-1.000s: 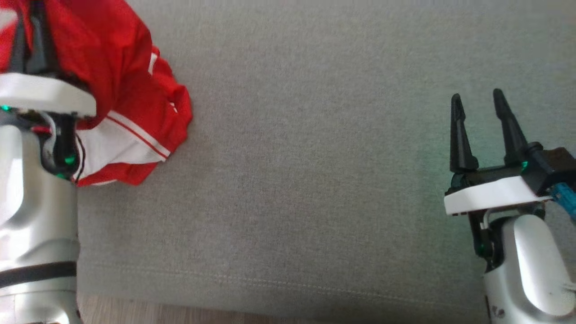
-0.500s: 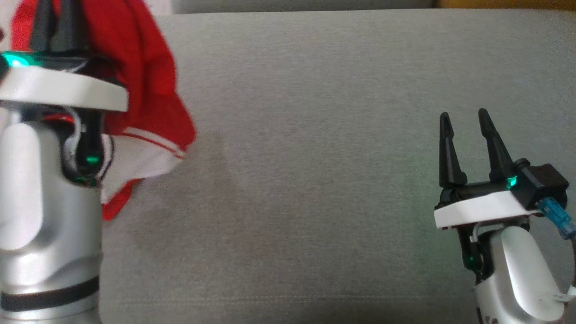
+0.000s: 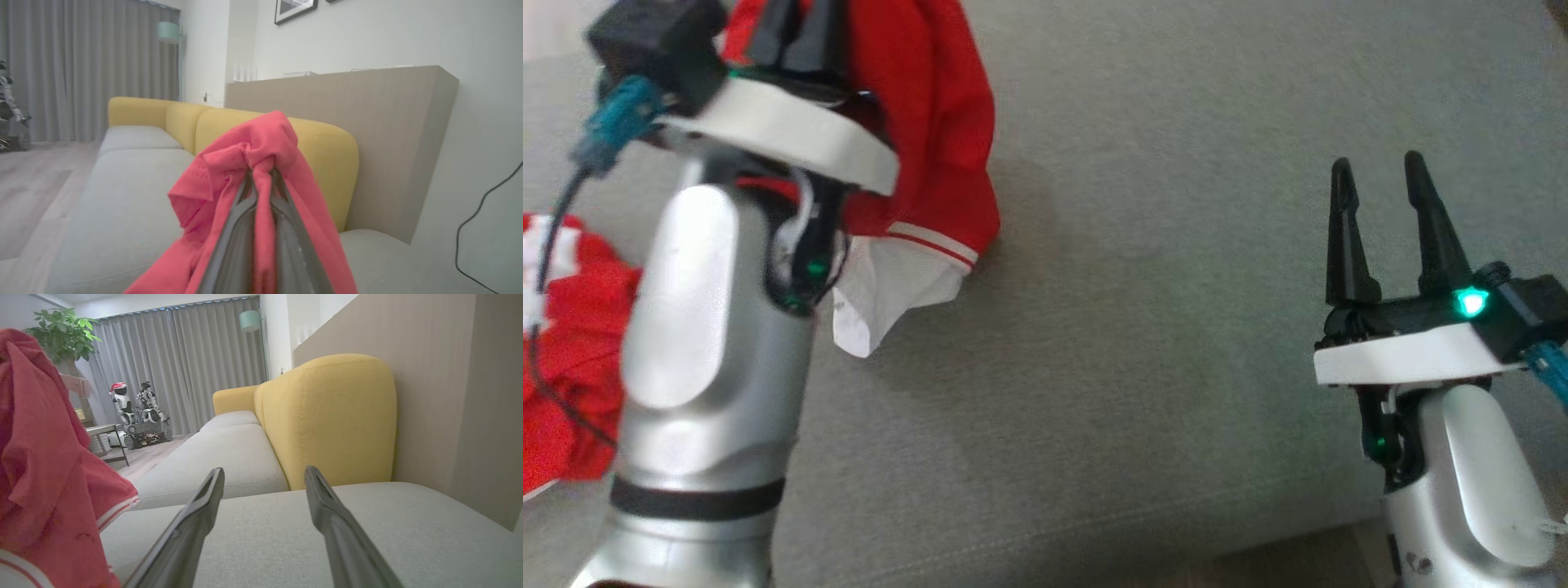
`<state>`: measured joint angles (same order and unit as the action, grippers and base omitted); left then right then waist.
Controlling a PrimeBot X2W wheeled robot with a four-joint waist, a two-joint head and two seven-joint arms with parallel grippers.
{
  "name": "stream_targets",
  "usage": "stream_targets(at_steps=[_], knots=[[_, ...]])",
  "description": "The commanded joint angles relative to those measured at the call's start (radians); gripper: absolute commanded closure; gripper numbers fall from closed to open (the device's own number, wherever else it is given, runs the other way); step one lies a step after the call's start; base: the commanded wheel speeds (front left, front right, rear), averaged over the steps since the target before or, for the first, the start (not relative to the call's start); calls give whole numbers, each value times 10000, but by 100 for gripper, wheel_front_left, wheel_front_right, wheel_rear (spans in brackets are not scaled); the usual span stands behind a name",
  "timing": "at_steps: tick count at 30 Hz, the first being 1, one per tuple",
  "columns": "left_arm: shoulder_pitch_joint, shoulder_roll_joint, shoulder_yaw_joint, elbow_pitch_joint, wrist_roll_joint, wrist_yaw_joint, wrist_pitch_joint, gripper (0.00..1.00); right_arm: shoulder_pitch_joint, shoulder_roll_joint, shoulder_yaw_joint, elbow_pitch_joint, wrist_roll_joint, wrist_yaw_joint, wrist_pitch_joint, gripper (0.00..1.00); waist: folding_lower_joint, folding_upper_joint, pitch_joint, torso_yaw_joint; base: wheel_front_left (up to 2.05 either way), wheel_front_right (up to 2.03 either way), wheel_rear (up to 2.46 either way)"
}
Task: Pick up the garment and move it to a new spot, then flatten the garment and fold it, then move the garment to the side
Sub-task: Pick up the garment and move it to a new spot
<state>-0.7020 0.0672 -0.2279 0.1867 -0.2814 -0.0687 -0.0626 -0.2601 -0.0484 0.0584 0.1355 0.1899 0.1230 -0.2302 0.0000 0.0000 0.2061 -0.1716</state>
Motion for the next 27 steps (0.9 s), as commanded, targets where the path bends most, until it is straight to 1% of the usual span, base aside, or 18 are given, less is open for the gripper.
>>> stream_targets(at_steps=[1,5,9,12,14,15,16,17,18,20,22,24,27], knots=[[-571,134,147,-187,76,81,-108,100,-368,-18,244,-392,93,77,-121,0,0,0,396,-507,0,0,0],[-931,-81,-402,491,-116,211,-547,100,-446,-18,273,-411,198,77,-177,0,0,0,617,-920,0,0,0],[-1306,-157,-1171,1103,-390,455,-1079,100,-510,-18,299,-385,302,77,-226,0,0,0,728,-1192,0,0,0],[-1371,-164,-2195,1615,-1041,674,-1303,100,-548,-18,400,-320,410,77,-256,0,0,0,812,-1384,0,0,0],[-1327,-166,-3055,2086,-1458,777,-1246,100,-549,-18,441,-282,474,77,-271,0,0,0,889,-1446,0,0,0],[-1298,-166,-3527,2342,-1610,778,-1153,55,-550,-18,452,-259,495,77,-278,0,0,0,927,-1457,0,0,0],[-1285,-167,-3907,2526,-1787,804,-1155,0,-558,-18,466,-238,512,77,-283,0,0,0,973,-1464,0,0,0],[-1292,-167,-4221,2690,-1904,884,-1202,0,-570,-18,473,-222,520,77,-288,0,0,0,1018,-1452,0,0,0],[-1292,-167,-4221,2690,-1904,884,-1202,0,-570,-18,473,-222,520,77,-288,0,0,0,1018,-1452,0,0,0],[-1312,-168,-4721,2948,-2115,967,-1332,0,-584,-18,466,-203,515,77,-295,0,0,0,1067,-1368,0,0,0],[-1359,-168,-4933,3120,-2363,1088,-1525,0,-593,-18,391,-178,477,77,-301,0,0,0,1055,-1183,0,0,0],[-1424,-168,-4890,3206,-2538,1230,-1731,0,-596,-18,330,-144,385,77,-305,0,0,0,978,-933,0,0,0],[-1453,-158,-4505,3176,-2633,1373,-1920,0,-561,-18,194,-97,210,77,-308,0,0,0,731,-419,0,0,0]])
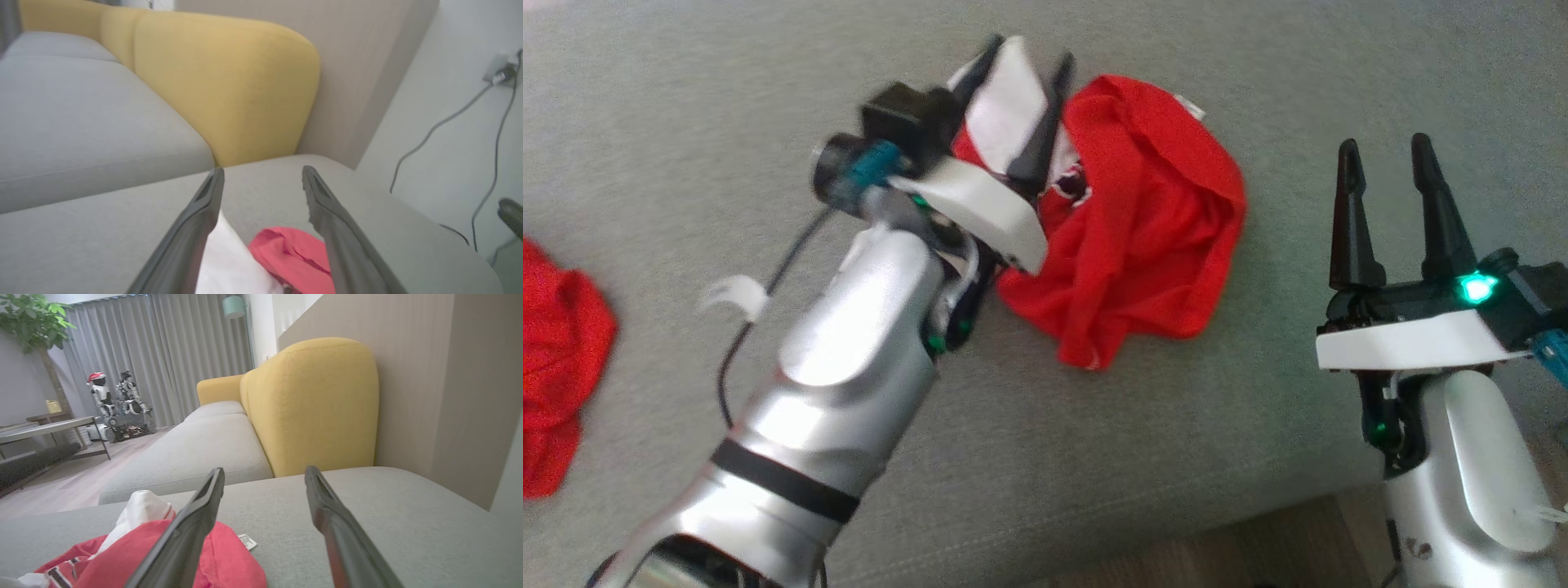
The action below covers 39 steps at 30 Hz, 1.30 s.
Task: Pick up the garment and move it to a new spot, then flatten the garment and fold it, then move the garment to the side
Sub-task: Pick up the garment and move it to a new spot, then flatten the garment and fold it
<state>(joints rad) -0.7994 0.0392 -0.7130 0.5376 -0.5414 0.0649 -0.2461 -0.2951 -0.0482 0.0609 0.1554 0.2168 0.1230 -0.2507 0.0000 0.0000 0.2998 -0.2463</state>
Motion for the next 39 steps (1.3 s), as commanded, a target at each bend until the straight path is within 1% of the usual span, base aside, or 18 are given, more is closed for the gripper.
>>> stream_targets(at_steps=[1,4,7,10,13,14,17,20,23,26,29,34,39], knots=[[-443,165,588,-431,-71,97,-116,0,-201,-20,144,-290,-122,77,-103,0,0,0,-290,493,0,0,0],[-148,462,1340,-1011,10,245,-148,0,-105,-20,-16,-265,-376,77,-100,0,0,0,-606,1114,0,0,0],[606,898,2016,-1710,232,311,-152,0,40,-20,-79,-236,-618,77,7,0,0,0,-919,1638,0,0,0],[1661,1235,2575,-2294,379,329,-154,0,260,-20,-130,-216,-758,77,142,0,0,0,-1194,2115,0,0,0],[2807,1404,3007,-2789,511,237,-154,0,566,-20,-152,-167,-876,77,273,0,0,0,-1430,2517,0,0,0],[3568,1408,3329,-3057,591,184,-155,0,804,-20,-204,-124,-886,77,343,0,0,0,-1545,2732,0,0,0],[4595,1255,3767,-3378,860,112,-155,0,1118,-20,-290,-84,-876,77,403,0,0,0,-1677,2936,0,0,0],[5463,835,4246,-3705,1035,-1,-155,0,1326,-20,-303,-79,-794,77,405,0,0,0,-1750,2988,0,0,0],[5952,498,4652,-3914,1248,-174,-156,0,1457,-20,-277,-56,-738,77,431,0,0,0,-1804,3021,0,0,0],[6085,320,4881,-4013,1568,-415,-156,0,1527,-20,-24,-55,-686,77,601,0,0,0,-1818,3026,0,0,0],[6103,225,5038,-3993,1865,-601,-156,0,1624,-20,522,-3,-425,77,1050,0,0,0,-1803,3004,0,0,0],[6126,136,5209,-3893,1985,-798,-156,0,1674,-20,1205,389,-118,77,1944,0,0,0,-1695,3036,0,0,0],[6125,117,5069,-3759,1918,-904,-156,0,1537,-20,1480,782,338,77,2484,0,0,0,-1602,3170,0,0,0]])
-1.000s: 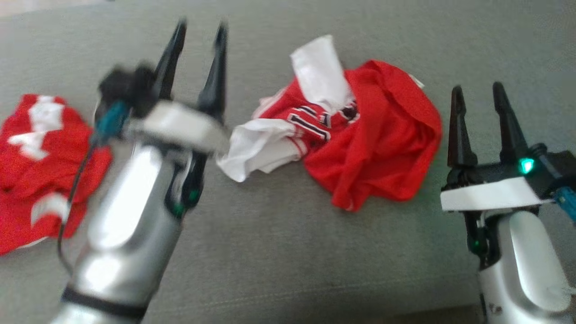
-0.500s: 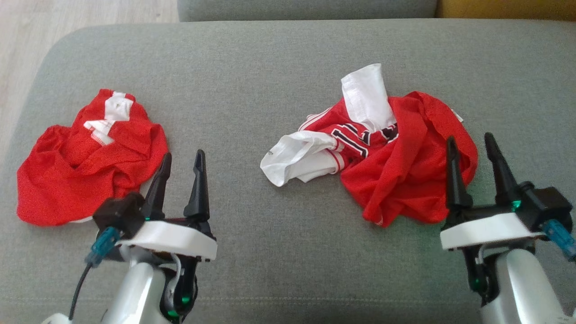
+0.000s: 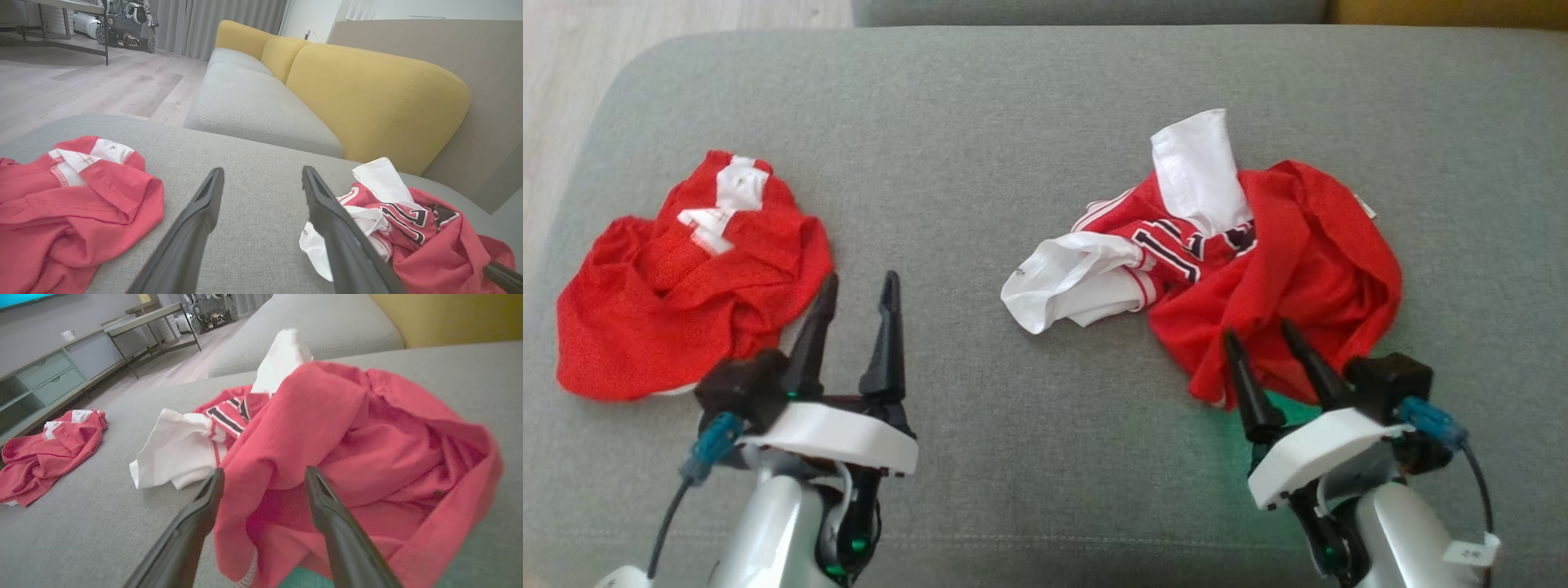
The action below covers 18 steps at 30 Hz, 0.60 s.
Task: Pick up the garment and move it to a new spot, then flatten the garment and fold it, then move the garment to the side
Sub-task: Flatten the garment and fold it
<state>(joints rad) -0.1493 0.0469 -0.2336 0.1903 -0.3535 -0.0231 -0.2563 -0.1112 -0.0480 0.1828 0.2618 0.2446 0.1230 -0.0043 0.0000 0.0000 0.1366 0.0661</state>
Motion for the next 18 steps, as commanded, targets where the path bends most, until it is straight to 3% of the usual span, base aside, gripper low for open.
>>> stream_targets(at_steps=[1,6,7,8,9,18], knots=[[-383,39,210,-258,-11,-15,-54,0,-344,-22,310,-180,161,77,137,0,0,0,51,89,0,0,0],[-421,36,5,-146,-108,40,-55,0,-589,-22,662,293,815,77,477,0,0,0,135,268,0,0,0],[-424,36,-14,-127,-111,45,-55,0,-643,-22,714,362,932,77,488,4,0,0,140,289,0,0,0],[-426,36,-26,-111,-114,48,-55,0,-701,-22,734,422,950,77,466,69,0,0,140,304,0,0,0],[-424,35,-31,-99,-116,53,-55,0,-764,-22,714,456,892,77,406,100,0,0,134,311,0,0,0],[-349,35,-34,-67,-137,96,-55,0,-1008,-31,-591,-193,-632,77,420,100,0,0,-151,58,0,0,0]])
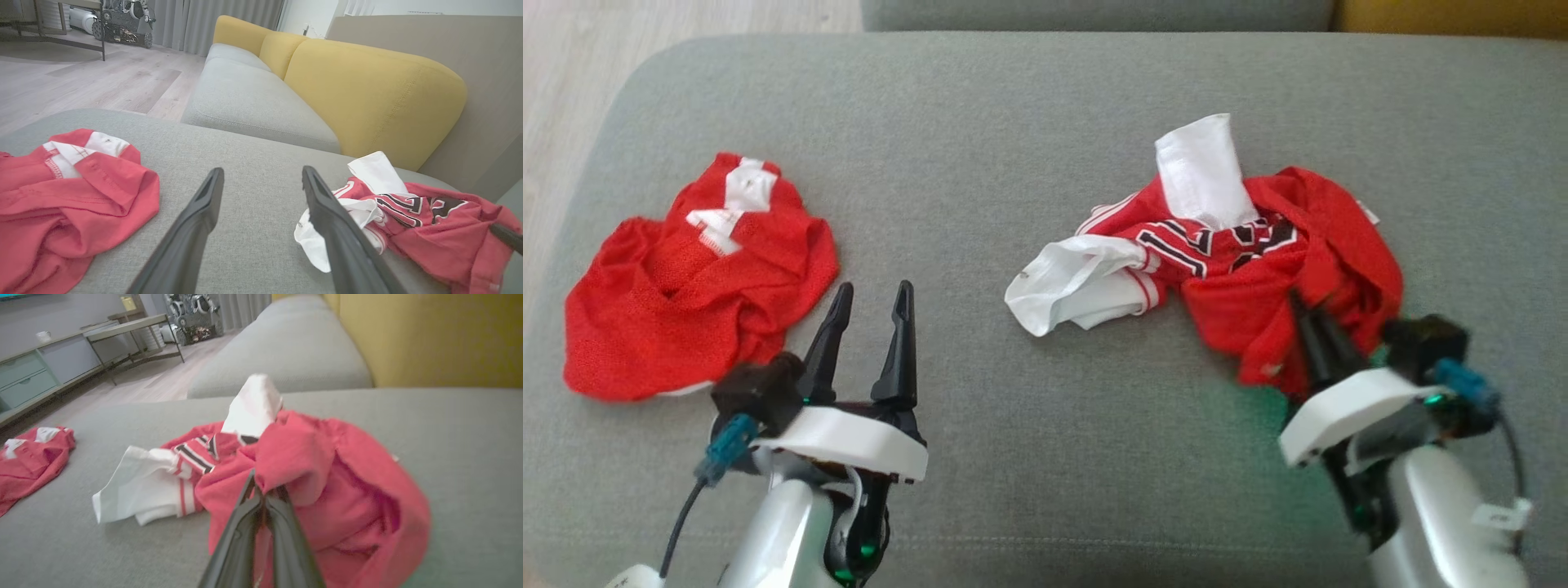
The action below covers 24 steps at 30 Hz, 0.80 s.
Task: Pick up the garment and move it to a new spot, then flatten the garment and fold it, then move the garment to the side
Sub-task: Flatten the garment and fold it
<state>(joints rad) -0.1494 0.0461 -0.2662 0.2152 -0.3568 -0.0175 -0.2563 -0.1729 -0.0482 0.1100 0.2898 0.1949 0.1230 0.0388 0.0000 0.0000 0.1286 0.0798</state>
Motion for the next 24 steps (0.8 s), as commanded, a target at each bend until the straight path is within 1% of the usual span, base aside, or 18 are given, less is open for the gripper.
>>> stream_targets(at_steps=[1,4,8,12,15,16,18,21,22,23,24], knots=[[-333,42,278,-330,-128,46,-55,0,-436,-78,-52,-708,-319,77,42,100,0,0,-112,-137,0,0,0],[-290,42,224,-340,-151,64,-55,0,-625,-400,-638,-1376,-596,77,300,100,0,0,-229,-303,0,0,0],[-321,42,100,-387,-174,80,-55,0,-910,-1267,-1244,-1934,-916,77,806,100,0,0,-267,-491,0,0,0],[-453,42,-74,-443,-234,127,-55,0,-1142,-2129,-1893,-2030,-1008,77,1164,100,0,0,-179,-603,0,0,0],[-617,42,-216,-471,-274,152,-55,0,-1272,-2526,-2304,-1866,-979,77,1296,100,0,0,-53,-638,0,0,0],[-717,42,-311,-490,-291,172,-55,0,-1317,-2712,-2417,-1631,-1000,77,1424,100,0,0,65,-662,0,0,0],[-817,42,-394,-472,-283,169,-55,0,-1389,-2946,-2144,-1246,-975,77,1544,100,0,0,175,-695,0,0,0],[-947,42,-470,-428,-255,155,-55,0,-1639,-3054,-1615,-595,-628,77,1567,100,0,0,348,-755,0,0,0],[-947,42,-470,-428,-255,155,-55,0,-1639,-3054,-1615,-595,-628,77,1567,100,0,0,348,-755,0,0,0],[-993,42,-496,-406,-249,147,-55,0,-1742,-3131,-1449,-330,-554,77,1524,100,0,0,398,-759,0,0,0],[-1035,42,-524,-378,-245,142,-55,0,-1836,-3208,-1289,-59,-533,77,1471,84,0,0,431,-761,0,0,0]])
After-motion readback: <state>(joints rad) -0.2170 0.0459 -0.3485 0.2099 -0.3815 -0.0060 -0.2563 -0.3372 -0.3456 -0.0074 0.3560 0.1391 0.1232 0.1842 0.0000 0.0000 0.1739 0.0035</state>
